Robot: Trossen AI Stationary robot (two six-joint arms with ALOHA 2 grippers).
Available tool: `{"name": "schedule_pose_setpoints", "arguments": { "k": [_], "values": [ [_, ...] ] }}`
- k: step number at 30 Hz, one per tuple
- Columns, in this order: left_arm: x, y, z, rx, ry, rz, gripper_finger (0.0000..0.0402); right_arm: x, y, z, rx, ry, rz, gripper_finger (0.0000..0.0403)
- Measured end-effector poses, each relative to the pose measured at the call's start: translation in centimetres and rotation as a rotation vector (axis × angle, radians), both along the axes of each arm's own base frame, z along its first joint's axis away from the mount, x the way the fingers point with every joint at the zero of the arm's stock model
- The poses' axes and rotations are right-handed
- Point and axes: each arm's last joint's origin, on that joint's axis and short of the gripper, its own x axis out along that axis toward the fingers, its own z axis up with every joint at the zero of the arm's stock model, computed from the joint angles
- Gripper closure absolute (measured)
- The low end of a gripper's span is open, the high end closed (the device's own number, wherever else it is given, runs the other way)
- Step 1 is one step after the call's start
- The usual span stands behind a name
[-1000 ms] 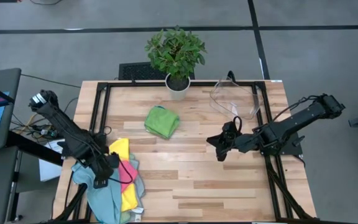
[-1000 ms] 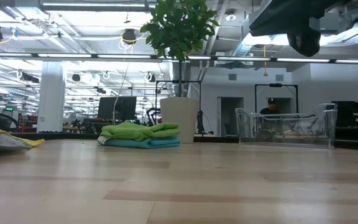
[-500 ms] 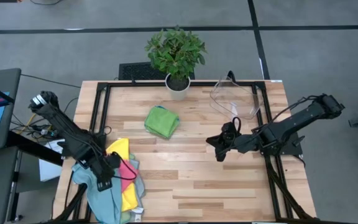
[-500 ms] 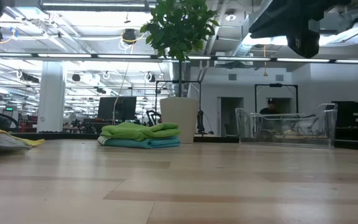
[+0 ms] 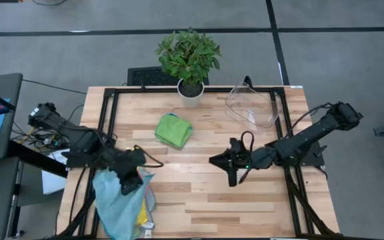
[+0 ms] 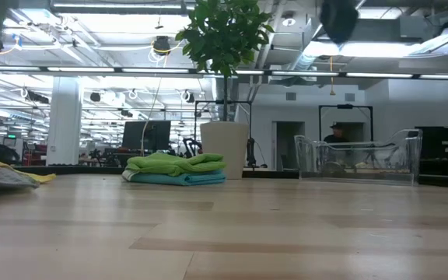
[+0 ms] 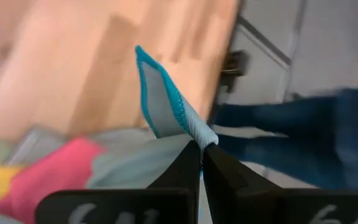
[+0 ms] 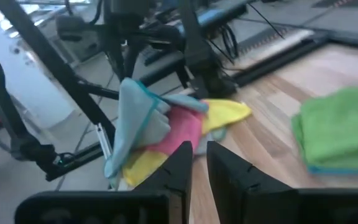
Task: Fold microfiber towels
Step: Fold the light blue microfiber towel
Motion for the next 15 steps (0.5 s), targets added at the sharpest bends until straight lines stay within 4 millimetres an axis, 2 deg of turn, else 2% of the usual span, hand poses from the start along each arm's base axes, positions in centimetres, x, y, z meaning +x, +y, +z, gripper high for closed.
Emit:
{"name": "schedule_pose_setpoints", "arguments": {
  "k": [6,15],
  "values": [
    [4.9,0.1,2.0,-0.087,-0.062,-0.204,0.0401,2.6,0.9,1.3,-0.1,-0.014,0.078,0.0293],
    [9.7,0.8,3.1,0.182,-0.039,-0.326,0.0401,4.6,1.5,3.0,-0.146,-0.045,0.13,0.0169]
  ]
}}
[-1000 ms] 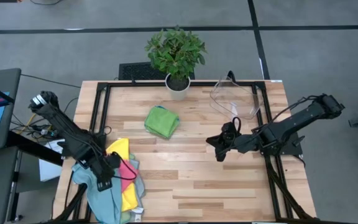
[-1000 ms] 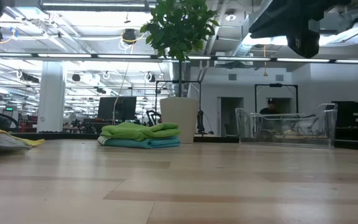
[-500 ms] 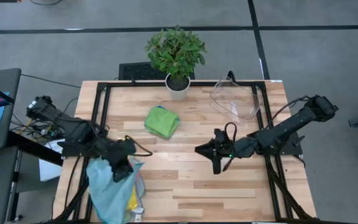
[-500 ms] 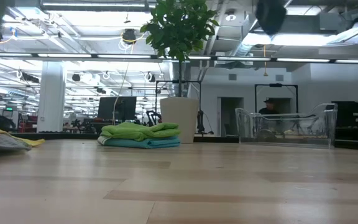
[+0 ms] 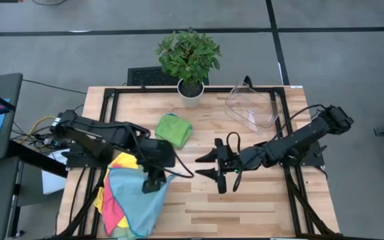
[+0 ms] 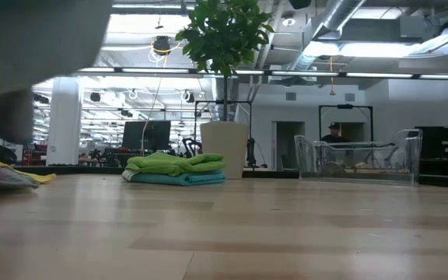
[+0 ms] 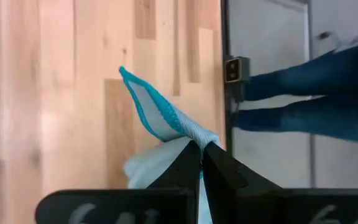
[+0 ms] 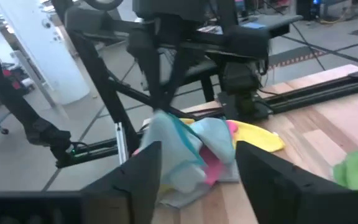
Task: Fold microfiber towels
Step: Fold the light blue microfiber towel
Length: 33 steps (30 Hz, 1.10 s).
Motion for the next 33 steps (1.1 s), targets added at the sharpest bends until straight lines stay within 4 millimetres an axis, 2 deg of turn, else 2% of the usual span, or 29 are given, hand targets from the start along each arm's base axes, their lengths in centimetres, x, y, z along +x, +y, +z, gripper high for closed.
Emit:
{"name": "schedule_pose_setpoints", "arguments": {
  "k": [6,8,16,21,23,25,30,31,33],
  "values": [
    [2.0,0.2,0.5,0.05,-0.046,-0.065,0.0401,2.2,-0.1,-0.9,-0.005,0.036,0.028,0.0143],
    [2.2,0.3,0.6,0.056,-0.057,-0.067,0.0401,3.1,-0.2,-1.6,-0.003,0.059,0.067,0.0143],
    [2.4,0.9,0.6,0.074,-0.061,-0.051,0.0401,5.6,-0.3,-2.2,0.031,0.073,0.144,0.0143],
    [2.4,1.1,0.5,0.146,-0.082,-0.046,0.0401,6.0,-0.3,-1.8,0.048,0.082,0.168,0.0152],
    [2.5,1.2,0.5,0.169,-0.089,-0.042,0.0401,6.0,-0.5,-2.0,0.057,0.11,0.162,0.0176],
    [2.5,1.3,0.5,0.188,-0.097,-0.041,0.0401,6.0,-0.6,-2.3,0.073,0.14,0.169,0.0216],
    [2.8,1.4,0.6,0.228,-0.136,-0.038,0.0401,5.9,-0.9,-2.6,0.096,0.184,0.178,0.0365],
    [2.8,1.6,0.6,0.234,-0.139,-0.037,0.0401,5.9,-0.8,-2.5,0.089,0.178,0.176,0.0382],
    [2.9,1.8,0.6,0.253,-0.147,-0.044,0.0401,5.3,-0.5,-1.9,0.082,0.173,0.163,0.0385]
  ]
}}
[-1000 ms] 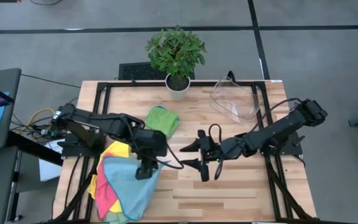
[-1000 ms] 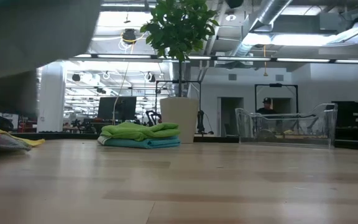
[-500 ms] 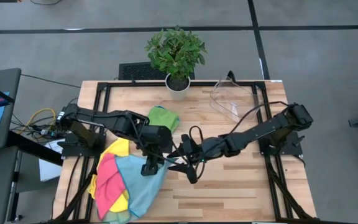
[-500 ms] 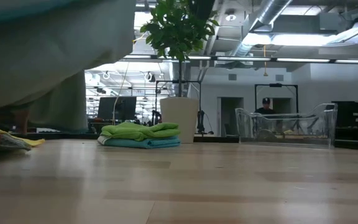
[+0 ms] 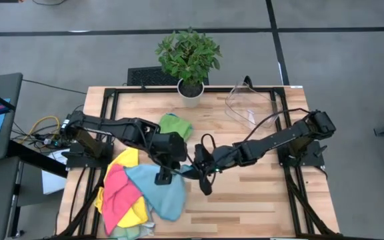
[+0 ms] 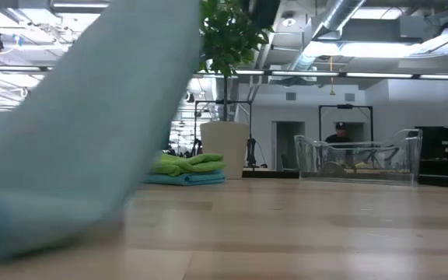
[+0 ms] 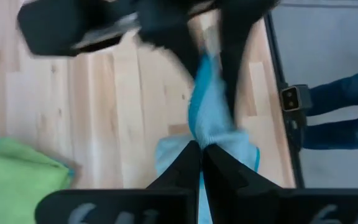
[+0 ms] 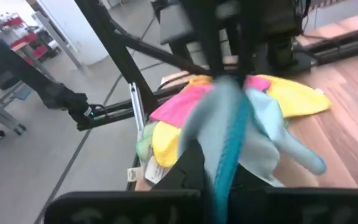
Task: Fold microfiber towels
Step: Fold the light blue microfiber towel
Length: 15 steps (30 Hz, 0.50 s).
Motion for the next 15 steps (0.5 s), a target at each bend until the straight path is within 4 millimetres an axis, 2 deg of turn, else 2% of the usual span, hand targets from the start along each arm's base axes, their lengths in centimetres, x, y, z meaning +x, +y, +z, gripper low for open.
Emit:
{"name": "schedule_pose_setpoints", "arguments": {
  "k": [4,8,15],
  "values": [
    [0.7,0.2,-0.5,0.051,-0.055,0.022,0.039,-2.0,0.7,1.6,-0.014,0.035,-0.012,0.0394],
    [1.3,0.5,-1.3,0.074,-0.085,0.019,0.0371,-5.4,1.8,2.9,-0.036,0.151,0.015,0.0394],
    [4.6,0.9,-4.0,0.08,-0.189,0.006,0.0333,-10.4,3.9,3.8,0.0,0.316,0.025,0.0394]
  ]
}}
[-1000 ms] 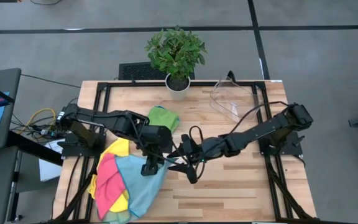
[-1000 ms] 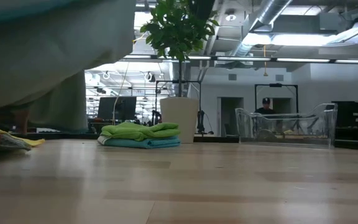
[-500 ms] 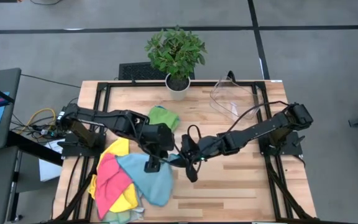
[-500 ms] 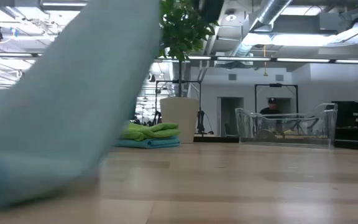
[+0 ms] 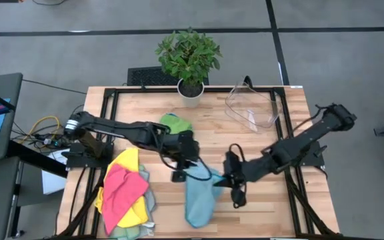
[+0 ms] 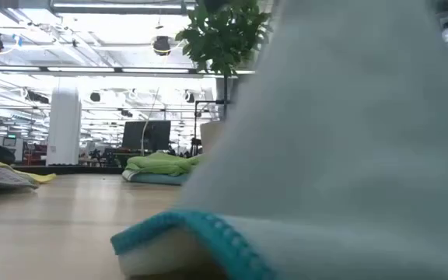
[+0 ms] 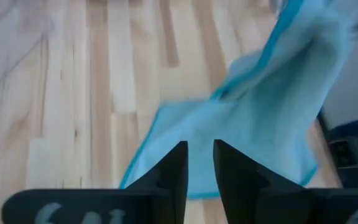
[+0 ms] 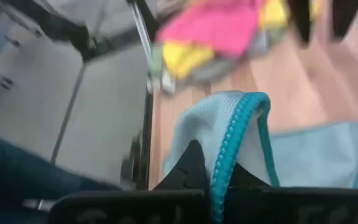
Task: Fold microfiber towels
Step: Fold the light blue microfiber towel
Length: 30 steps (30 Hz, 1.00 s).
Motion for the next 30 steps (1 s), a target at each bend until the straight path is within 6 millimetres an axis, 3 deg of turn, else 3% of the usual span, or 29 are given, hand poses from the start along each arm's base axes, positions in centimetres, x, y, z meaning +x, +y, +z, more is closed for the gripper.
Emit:
{"name": "schedule_pose_setpoints", "arguments": {
  "k": [5,10,18,23,30],
  "values": [
    [3.2,-0.3,-2.9,0.0,-0.037,-0.059,0.0312,-3.2,2.8,-1.7,0.022,0.206,-0.021,0.0394],
    [5.5,-0.3,-7.5,-0.003,0.057,-0.097,0.0299,-5.0,5.9,-3.6,0.073,0.322,-0.05,0.0394],
    [7.9,1.9,-13.2,0.041,0.162,-0.071,0.0299,-7.3,10.0,-6.6,0.145,0.452,-0.137,0.0394],
    [8.8,3.4,-16.5,0.041,0.226,-0.054,0.0299,-7.7,11.0,-7.7,0.163,0.488,-0.176,0.0392],
    [8.1,3.1,-19.8,-0.113,0.425,-0.098,0.0307,-7.7,10.9,-7.7,0.166,0.495,-0.19,0.0393]
  ]
}}
